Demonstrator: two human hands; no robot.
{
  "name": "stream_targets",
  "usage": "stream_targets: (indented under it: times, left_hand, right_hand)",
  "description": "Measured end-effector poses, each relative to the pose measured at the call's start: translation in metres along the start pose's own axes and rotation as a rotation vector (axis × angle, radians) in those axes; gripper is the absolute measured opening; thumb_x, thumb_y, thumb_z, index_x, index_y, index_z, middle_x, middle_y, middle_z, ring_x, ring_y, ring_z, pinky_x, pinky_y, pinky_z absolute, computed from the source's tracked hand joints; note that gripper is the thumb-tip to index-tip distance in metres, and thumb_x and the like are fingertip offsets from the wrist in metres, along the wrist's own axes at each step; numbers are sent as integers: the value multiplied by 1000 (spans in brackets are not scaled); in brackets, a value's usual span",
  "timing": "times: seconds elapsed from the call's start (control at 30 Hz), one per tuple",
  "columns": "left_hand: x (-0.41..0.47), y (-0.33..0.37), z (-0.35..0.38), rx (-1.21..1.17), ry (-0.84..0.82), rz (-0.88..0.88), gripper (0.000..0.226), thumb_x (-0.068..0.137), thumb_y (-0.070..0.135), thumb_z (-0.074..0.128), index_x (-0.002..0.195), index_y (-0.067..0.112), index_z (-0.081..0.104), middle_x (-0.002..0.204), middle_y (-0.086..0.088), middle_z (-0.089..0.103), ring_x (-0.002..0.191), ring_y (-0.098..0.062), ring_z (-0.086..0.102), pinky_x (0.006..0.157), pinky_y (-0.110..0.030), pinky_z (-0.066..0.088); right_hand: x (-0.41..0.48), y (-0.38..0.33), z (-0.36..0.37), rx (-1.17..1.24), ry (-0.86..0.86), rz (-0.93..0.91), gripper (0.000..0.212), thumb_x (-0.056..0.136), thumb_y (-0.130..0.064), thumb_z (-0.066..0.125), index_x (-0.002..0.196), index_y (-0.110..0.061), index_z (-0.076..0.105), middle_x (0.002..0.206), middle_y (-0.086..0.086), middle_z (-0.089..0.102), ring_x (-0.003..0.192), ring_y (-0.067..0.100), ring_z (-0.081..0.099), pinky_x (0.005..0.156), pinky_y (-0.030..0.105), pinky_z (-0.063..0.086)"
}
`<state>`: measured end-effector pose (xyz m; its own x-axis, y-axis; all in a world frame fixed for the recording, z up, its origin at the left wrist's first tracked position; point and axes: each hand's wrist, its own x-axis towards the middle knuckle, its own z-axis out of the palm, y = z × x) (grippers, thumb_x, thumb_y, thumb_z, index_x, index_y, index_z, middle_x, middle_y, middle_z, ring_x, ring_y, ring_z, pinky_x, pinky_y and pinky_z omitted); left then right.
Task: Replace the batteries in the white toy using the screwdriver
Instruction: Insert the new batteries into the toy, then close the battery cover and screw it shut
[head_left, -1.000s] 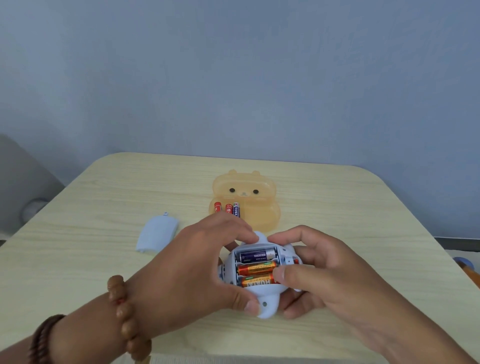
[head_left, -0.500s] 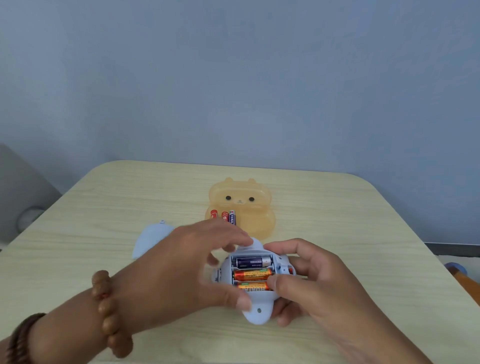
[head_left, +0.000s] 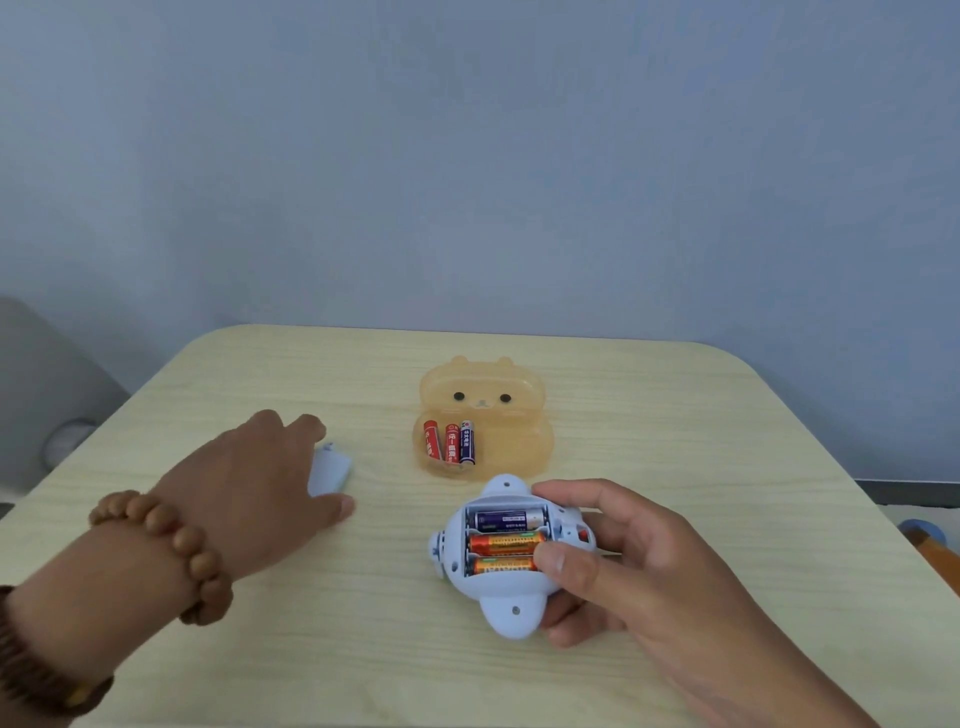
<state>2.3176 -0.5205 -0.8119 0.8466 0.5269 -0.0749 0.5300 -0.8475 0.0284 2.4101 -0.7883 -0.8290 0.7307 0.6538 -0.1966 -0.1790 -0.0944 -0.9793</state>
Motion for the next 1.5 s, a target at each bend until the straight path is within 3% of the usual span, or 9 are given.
stream_targets:
  times: [0.1, 0.23, 0.3, 0.37, 0.7, 0.93, 1.13, 1.3, 1.5]
  left_hand:
    - [-4, 2, -11, -64, 7, 81, 54, 83, 48, 61, 134, 38, 44, 110, 6, 52, 96, -11, 59, 81, -25, 47]
    - [-13, 19, -29, -602, 87, 342, 46, 75, 43, 75, 117, 50, 57, 107, 18, 65, 93, 0, 66, 77, -17, 53]
    - [-22, 34, -33, -844, -9, 456, 48, 74, 31, 82, 115, 46, 62, 113, 19, 68, 99, -2, 68, 82, -16, 53]
    - [-28, 48, -30, -921, -67, 547, 54, 74, 19, 85, 117, 43, 63, 116, 16, 69, 103, -5, 69, 87, -18, 53]
    - [-28, 61, -16, -783, 4, 638, 66, 65, 20, 92, 117, 49, 64, 117, 17, 63, 111, -7, 63, 87, -22, 54]
    - [-31, 67, -16, -672, 57, 601, 80, 59, 30, 93, 125, 53, 56, 111, 25, 63, 109, 2, 60, 84, -17, 52]
    - [-31, 71, -18, -633, 42, 584, 58, 52, 33, 94, 101, 42, 65, 102, 25, 67, 102, 3, 62, 82, -20, 53]
    - [-31, 71, -16, -641, 38, 563, 54, 51, 30, 95, 97, 39, 68, 98, 23, 68, 98, 3, 63, 82, -17, 53]
    - [-32, 73, -16, -622, 54, 540, 52, 50, 32, 95, 95, 36, 68, 94, 19, 68, 92, 1, 64, 80, -24, 55]
  right_hand:
    - [0, 1, -1, 11, -13, -1, 41, 75, -14, 81, 115, -20, 71, 93, 15, 78, 64, 30, 72, 58, 36, 61]
    - [2, 3, -3, 18, -21, -6, 41, 76, -17, 80, 116, -19, 71, 93, 14, 79, 65, 29, 72, 59, 37, 61]
    - [2, 2, -3, 22, -29, -8, 41, 77, -18, 80, 116, -20, 71, 93, 14, 79, 66, 29, 72, 60, 37, 61]
    - [1, 2, -3, 21, -35, -8, 40, 77, -18, 81, 116, -21, 71, 93, 14, 78, 67, 30, 72, 61, 38, 61]
    - [2, 3, -5, 37, -56, -23, 36, 79, -16, 78, 114, -22, 73, 90, 10, 78, 68, 28, 73, 63, 36, 62]
    - [3, 3, -6, 7, -82, -27, 39, 80, -14, 75, 119, -21, 71, 93, 10, 78, 71, 27, 73, 66, 37, 62]
    - [1, 0, -9, 13, -111, -15, 39, 84, -7, 73, 120, -21, 72, 95, 8, 78, 72, 26, 73, 67, 37, 63]
    - [1, -3, -14, 61, -170, 31, 48, 84, -4, 74, 129, -19, 67, 105, 16, 74, 78, 30, 72, 70, 38, 62]
    - [2, -10, -14, 216, -195, 112, 35, 88, -18, 66, 122, -10, 71, 83, 21, 62, 66, 28, 66, 62, 41, 61]
